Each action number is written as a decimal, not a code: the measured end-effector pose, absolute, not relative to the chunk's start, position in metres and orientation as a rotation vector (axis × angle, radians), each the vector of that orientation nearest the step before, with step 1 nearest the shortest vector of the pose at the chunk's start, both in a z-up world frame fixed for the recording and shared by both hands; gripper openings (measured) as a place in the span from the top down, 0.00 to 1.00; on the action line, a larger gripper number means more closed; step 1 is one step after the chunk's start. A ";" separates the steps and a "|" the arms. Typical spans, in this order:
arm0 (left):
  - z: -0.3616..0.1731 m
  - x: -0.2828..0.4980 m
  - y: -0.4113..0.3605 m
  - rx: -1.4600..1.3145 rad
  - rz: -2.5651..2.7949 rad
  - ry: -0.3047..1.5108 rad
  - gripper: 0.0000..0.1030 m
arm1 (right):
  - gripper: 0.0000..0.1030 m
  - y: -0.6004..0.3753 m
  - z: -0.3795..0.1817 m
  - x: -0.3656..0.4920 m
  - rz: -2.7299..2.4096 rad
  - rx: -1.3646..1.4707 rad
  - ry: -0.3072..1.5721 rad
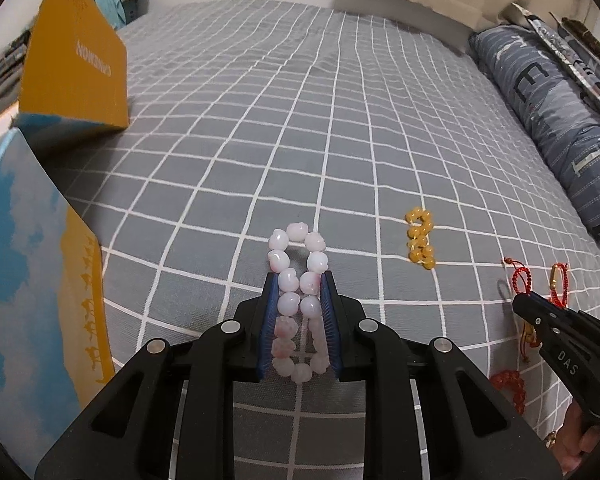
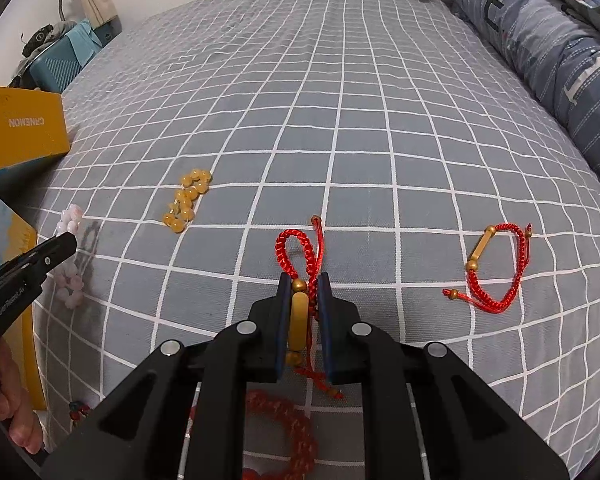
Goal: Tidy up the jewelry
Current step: 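Carry both held bracelets over the white cardboard box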
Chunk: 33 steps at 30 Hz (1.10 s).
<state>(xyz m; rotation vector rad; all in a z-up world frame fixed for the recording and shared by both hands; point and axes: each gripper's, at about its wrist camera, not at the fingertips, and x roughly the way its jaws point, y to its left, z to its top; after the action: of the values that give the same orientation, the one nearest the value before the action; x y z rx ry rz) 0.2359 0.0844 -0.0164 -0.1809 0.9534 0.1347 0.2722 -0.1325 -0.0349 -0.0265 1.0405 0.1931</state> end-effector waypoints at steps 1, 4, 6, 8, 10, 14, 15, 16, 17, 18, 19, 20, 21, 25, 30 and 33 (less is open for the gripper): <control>-0.015 0.235 0.084 -0.180 0.133 0.949 0.80 | 0.88 -0.133 -0.035 0.272 0.193 -0.026 1.040; -0.011 0.233 0.084 -0.177 0.128 0.937 0.80 | 0.88 -0.133 -0.034 0.271 0.191 -0.025 1.038; -0.009 0.232 0.083 -0.172 0.125 0.930 0.80 | 0.88 -0.132 -0.032 0.269 0.189 -0.027 1.033; -0.005 0.230 0.083 -0.168 0.123 0.922 0.80 | 0.88 -0.132 -0.029 0.267 0.187 -0.027 1.025; -0.002 0.227 0.082 -0.163 0.124 0.913 0.80 | 0.88 -0.133 -0.026 0.265 0.188 -0.025 1.019; 0.006 0.222 0.081 -0.154 0.116 0.899 0.80 | 0.88 -0.132 -0.018 0.260 0.185 -0.027 1.004; 0.008 0.220 0.080 -0.152 0.115 0.895 0.80 | 0.88 -0.131 -0.016 0.257 0.186 -0.027 1.001; 0.011 0.218 0.079 -0.148 0.115 0.886 0.80 | 0.88 -0.131 -0.014 0.257 0.188 -0.027 1.000; 0.014 0.216 0.078 -0.139 0.119 0.876 0.80 | 0.88 -0.131 -0.012 0.256 0.188 -0.028 0.996; 0.017 0.214 0.077 -0.130 0.123 0.867 0.80 | 0.88 -0.131 -0.011 0.254 0.186 -0.030 0.992; 0.019 0.212 0.077 -0.126 0.123 0.860 0.80 | 0.88 -0.130 -0.008 0.252 0.180 -0.034 0.984; 0.022 0.210 0.076 -0.126 0.121 0.858 0.80 | 0.88 -0.130 -0.006 0.251 0.176 -0.038 0.979; 0.024 0.208 0.076 -0.125 0.120 0.853 0.80 | 0.88 -0.129 -0.004 0.250 0.174 -0.040 0.975; 0.033 0.201 0.076 -0.117 0.121 0.840 0.80 | 0.88 -0.129 0.005 0.244 0.172 -0.039 0.960; 0.042 0.192 0.075 -0.114 0.120 0.826 0.80 | 0.88 -0.128 0.018 0.235 0.174 -0.037 0.939; 0.049 0.185 0.076 -0.110 0.122 0.815 0.80 | 0.88 -0.126 0.024 0.232 0.174 -0.039 0.930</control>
<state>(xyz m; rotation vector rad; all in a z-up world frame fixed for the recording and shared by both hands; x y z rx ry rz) 0.1853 0.0759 0.0491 -0.1105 0.8146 0.1215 0.2318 -0.1263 0.0240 -0.0389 0.9300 0.1739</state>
